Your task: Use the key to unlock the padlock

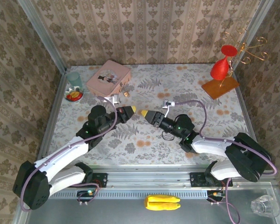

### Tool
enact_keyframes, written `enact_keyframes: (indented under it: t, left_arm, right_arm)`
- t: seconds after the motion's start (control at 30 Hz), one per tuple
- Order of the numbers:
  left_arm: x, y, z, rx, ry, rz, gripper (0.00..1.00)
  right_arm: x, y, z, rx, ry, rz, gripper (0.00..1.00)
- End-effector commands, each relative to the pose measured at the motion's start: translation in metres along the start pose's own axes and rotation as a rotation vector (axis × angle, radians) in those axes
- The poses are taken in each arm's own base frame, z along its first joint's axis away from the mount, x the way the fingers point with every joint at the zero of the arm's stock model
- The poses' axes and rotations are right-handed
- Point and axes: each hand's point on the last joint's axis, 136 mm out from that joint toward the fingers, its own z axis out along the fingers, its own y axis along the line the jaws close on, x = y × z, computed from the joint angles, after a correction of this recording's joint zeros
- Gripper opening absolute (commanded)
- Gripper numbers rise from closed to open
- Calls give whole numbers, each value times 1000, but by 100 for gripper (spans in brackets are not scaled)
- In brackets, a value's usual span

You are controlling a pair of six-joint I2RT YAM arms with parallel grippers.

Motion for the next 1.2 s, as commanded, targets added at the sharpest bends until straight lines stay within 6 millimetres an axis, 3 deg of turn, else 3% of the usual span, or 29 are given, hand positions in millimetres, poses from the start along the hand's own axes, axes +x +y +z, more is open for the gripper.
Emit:
enact_keyframes:
  t: [0.0, 0.67, 1.17]
  left_arm:
    - [-13, -42, 2, 139, -26, 41, 0]
    - [-13, -52, 4, 150, -21, 33, 0]
    - [-17, -56, 8, 167, -15, -5, 0]
  right_arm:
    - [-4, 18, 10, -81, -1, 16, 42]
    - [11, 21, 17, -128, 73, 66, 30]
    - [9, 24, 18, -136, 71, 66, 25]
